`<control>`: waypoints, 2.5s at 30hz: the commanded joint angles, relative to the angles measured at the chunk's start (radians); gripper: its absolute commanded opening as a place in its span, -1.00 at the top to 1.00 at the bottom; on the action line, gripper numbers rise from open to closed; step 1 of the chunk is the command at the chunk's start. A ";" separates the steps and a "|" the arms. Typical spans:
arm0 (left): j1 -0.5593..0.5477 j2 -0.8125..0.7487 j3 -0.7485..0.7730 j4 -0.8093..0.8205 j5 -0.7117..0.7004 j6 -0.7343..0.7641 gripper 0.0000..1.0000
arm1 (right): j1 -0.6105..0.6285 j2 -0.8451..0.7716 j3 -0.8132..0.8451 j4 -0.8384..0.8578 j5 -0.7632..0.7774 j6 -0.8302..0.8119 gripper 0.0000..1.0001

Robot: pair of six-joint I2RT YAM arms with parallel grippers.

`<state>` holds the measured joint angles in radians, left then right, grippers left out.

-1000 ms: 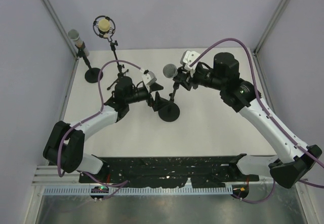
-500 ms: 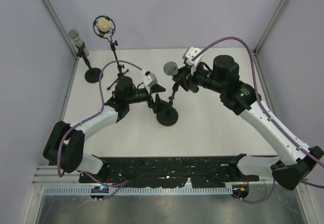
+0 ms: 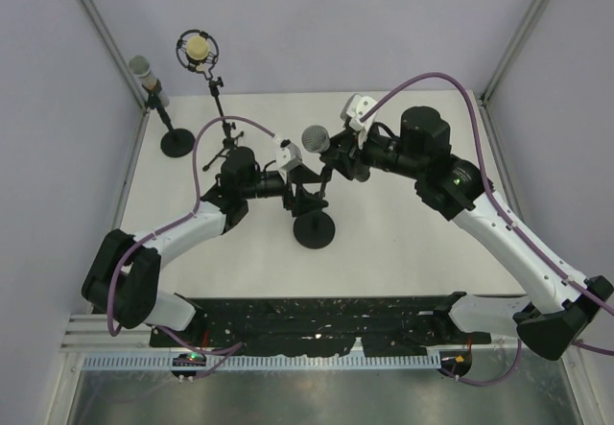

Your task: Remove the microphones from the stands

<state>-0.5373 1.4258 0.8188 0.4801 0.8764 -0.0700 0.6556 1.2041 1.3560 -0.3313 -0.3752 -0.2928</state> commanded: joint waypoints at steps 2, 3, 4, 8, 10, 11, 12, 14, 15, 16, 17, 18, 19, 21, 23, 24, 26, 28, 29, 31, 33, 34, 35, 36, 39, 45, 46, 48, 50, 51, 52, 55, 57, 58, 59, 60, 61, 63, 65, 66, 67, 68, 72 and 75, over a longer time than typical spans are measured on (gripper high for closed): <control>-0.012 0.001 0.049 0.012 0.026 0.015 -0.36 | 0.009 -0.041 0.031 0.023 -0.114 0.049 0.11; -0.012 0.004 0.051 0.011 0.026 0.015 -0.35 | 0.010 -0.041 0.029 0.021 -0.120 0.047 0.11; -0.016 0.007 0.051 0.011 0.027 0.015 -0.34 | 0.010 -0.044 0.026 0.021 -0.131 0.047 0.11; -0.023 0.013 0.054 0.005 0.038 0.019 -0.12 | 0.010 -0.051 0.025 0.015 -0.142 0.040 0.11; -0.026 0.016 0.057 -0.003 0.044 0.024 0.13 | 0.010 -0.055 0.023 0.012 -0.139 0.032 0.11; -0.027 0.016 0.057 -0.005 0.045 0.025 0.26 | 0.010 -0.058 0.023 0.011 -0.137 0.029 0.11; -0.027 0.018 0.057 -0.006 0.050 0.027 0.38 | 0.010 -0.060 0.022 0.009 -0.137 0.026 0.10; -0.026 0.016 0.057 -0.012 0.055 0.032 0.62 | 0.010 -0.066 0.017 0.008 -0.140 0.015 0.07; -0.029 0.015 0.056 -0.014 0.056 0.033 0.74 | 0.009 -0.069 0.014 0.006 -0.143 0.008 0.04; -0.027 0.016 0.056 -0.015 0.058 0.035 0.89 | 0.010 -0.069 0.008 0.006 -0.149 0.001 0.00; -0.029 0.015 0.054 -0.017 0.061 0.038 0.98 | 0.009 -0.074 0.006 0.003 -0.154 -0.009 -0.05; -0.029 0.012 0.052 -0.018 0.062 0.039 1.00 | 0.009 -0.075 0.002 -0.002 -0.163 -0.012 -0.15; -0.029 0.012 0.049 -0.018 0.068 0.042 1.00 | 0.009 -0.075 -0.001 -0.002 -0.177 -0.023 -0.21; -0.029 0.007 0.042 -0.018 0.079 0.052 1.00 | 0.010 -0.077 -0.001 -0.011 -0.206 -0.040 -0.36; -0.027 -0.001 0.033 -0.018 0.091 0.064 1.00 | 0.003 -0.072 0.008 -0.020 -0.238 -0.045 -0.49; -0.029 -0.002 0.029 -0.018 0.096 0.065 1.00 | 0.001 -0.069 0.009 -0.023 -0.248 -0.046 -0.51; -0.029 -0.013 0.020 -0.018 0.110 0.065 1.00 | -0.004 -0.063 0.022 -0.032 -0.275 -0.048 -0.54; -0.029 -0.022 0.013 -0.018 0.134 0.099 1.00 | -0.008 -0.057 0.032 -0.038 -0.289 -0.052 -0.57; -0.027 -0.027 0.010 -0.018 0.144 0.104 1.00 | -0.011 -0.055 0.034 -0.038 -0.301 -0.058 -0.57; -0.029 -0.041 0.000 -0.018 0.162 0.113 1.00 | -0.019 -0.054 0.032 -0.040 -0.310 -0.062 -0.57; -0.029 -0.047 -0.007 -0.018 0.176 0.122 1.00 | -0.025 -0.049 0.028 -0.035 -0.318 -0.063 -0.57; -0.030 -0.045 -0.010 -0.018 0.179 0.125 1.00 | -0.027 -0.049 0.028 -0.032 -0.320 -0.065 -0.57; -0.030 -0.045 -0.010 -0.018 0.185 0.125 1.00 | -0.031 -0.049 0.026 -0.031 -0.326 -0.068 -0.57; -0.030 -0.045 -0.012 -0.018 0.191 0.127 1.00 | -0.031 -0.043 0.026 -0.028 -0.329 -0.069 -0.57; -0.033 -0.034 -0.010 -0.018 0.207 0.128 1.00 | -0.033 -0.034 0.034 -0.029 -0.349 -0.078 -0.57; -0.036 -0.022 -0.009 -0.020 0.242 0.125 1.00 | -0.030 0.009 0.071 -0.069 -0.412 -0.114 -0.53; -0.038 -0.021 -0.009 -0.021 0.242 0.127 1.00 | -0.031 0.012 0.077 -0.075 -0.418 -0.126 -0.49; -0.038 -0.022 -0.009 -0.029 0.248 0.131 1.00 | -0.033 0.023 0.089 -0.089 -0.424 -0.147 -0.41; -0.039 -0.019 -0.006 -0.035 0.254 0.133 1.00 | -0.031 0.032 0.103 -0.112 -0.439 -0.173 -0.29; -0.038 -0.018 -0.004 -0.037 0.257 0.134 1.00 | -0.031 0.035 0.109 -0.129 -0.453 -0.186 -0.25; -0.039 -0.016 -0.004 -0.037 0.256 0.134 1.00 | -0.031 0.038 0.118 -0.136 -0.455 -0.193 -0.21; -0.041 -0.011 -0.003 -0.040 0.262 0.134 1.00 | -0.030 0.043 0.126 -0.152 -0.455 -0.209 -0.04; -0.043 -0.007 -0.001 -0.043 0.265 0.136 1.00 | -0.031 0.046 0.126 -0.153 -0.449 -0.213 0.10; -0.047 -0.005 0.000 -0.046 0.265 0.137 1.00 | -0.030 0.049 0.126 -0.155 -0.450 -0.216 0.13; -0.049 -0.004 0.003 -0.049 0.266 0.137 1.00 | -0.031 0.051 0.126 -0.155 -0.449 -0.216 0.16; -0.050 -0.002 0.005 -0.052 0.268 0.139 1.00 | -0.031 0.055 0.127 -0.156 -0.449 -0.218 0.17; -0.053 -0.001 0.005 -0.055 0.269 0.138 1.00 | -0.031 0.054 0.129 -0.158 -0.450 -0.217 0.22; -0.056 0.001 0.009 -0.063 0.269 0.139 1.00 | -0.031 0.060 0.138 -0.164 -0.455 -0.216 0.25; -0.056 0.001 0.014 -0.075 0.266 0.145 1.00 | -0.031 0.063 0.147 -0.169 -0.462 -0.218 0.32; -0.056 0.002 0.016 -0.081 0.265 0.151 1.00 | -0.030 0.067 0.155 -0.173 -0.465 -0.215 0.35; -0.056 0.001 0.017 -0.087 0.265 0.154 1.00 | -0.028 0.068 0.161 -0.175 -0.467 -0.213 0.37; -0.059 0.004 0.017 -0.092 0.262 0.157 1.00 | -0.028 0.072 0.166 -0.175 -0.468 -0.212 0.38; -0.064 0.007 0.026 -0.120 0.253 0.176 1.00 | -0.021 0.078 0.192 -0.187 -0.472 -0.203 0.45; -0.070 0.010 0.031 -0.143 0.246 0.193 1.00 | -0.011 0.084 0.218 -0.196 -0.472 -0.201 0.46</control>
<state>-0.5812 1.4208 0.8192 0.4007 1.1030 0.0959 0.6266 1.2842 1.4990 -0.5522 -0.8173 -0.5026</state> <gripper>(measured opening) 0.127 0.456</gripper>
